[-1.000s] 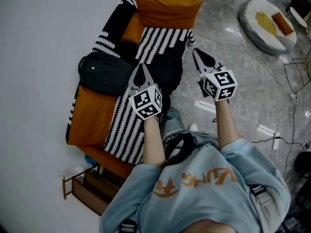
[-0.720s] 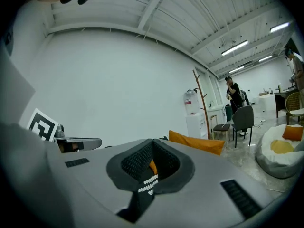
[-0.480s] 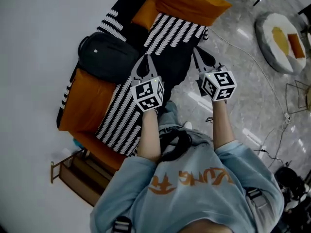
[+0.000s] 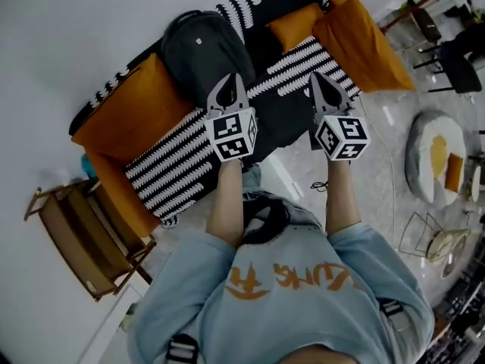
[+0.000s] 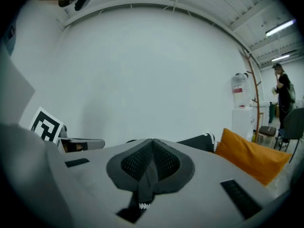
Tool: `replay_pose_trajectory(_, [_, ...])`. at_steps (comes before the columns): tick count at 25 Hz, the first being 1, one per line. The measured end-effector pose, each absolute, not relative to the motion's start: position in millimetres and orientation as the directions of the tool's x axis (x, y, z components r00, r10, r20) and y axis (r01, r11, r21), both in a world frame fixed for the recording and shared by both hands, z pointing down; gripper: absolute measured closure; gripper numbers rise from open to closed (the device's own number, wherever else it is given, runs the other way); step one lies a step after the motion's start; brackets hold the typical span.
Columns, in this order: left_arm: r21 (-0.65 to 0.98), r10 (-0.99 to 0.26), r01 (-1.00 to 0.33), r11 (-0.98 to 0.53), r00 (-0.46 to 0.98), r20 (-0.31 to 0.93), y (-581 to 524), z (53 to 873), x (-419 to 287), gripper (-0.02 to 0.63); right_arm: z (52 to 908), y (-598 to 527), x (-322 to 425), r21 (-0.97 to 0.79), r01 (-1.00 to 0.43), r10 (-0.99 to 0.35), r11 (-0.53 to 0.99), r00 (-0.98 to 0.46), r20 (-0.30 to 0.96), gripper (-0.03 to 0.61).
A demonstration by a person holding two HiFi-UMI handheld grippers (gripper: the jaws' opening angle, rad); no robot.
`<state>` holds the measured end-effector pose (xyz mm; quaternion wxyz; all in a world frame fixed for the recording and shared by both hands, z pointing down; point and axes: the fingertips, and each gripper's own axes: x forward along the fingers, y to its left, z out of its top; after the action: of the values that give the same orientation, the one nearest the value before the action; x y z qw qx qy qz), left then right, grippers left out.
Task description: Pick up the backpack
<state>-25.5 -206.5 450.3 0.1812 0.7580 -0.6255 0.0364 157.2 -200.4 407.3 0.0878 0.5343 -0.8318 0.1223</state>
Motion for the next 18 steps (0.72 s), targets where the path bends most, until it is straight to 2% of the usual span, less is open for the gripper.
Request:
replay_pose_trajectory(9, [0.278,-0.953,-0.954,0.113,-0.025,0.302,-233.0,473.0,-169.0,0.594,422.4,-265.7,19.1,-0.085,-0.798,-0.742,0.596,-0.589,0.322,0.580])
replay_pose_trajectory(18, [0.272,-0.915,-0.938,0.213,-0.094,0.392,-231.4,509.7,-205.2,0.594,465.3,-287.1,-33.9,-0.137,-0.732,-0.637,0.668,-0.657,0.403,0.580])
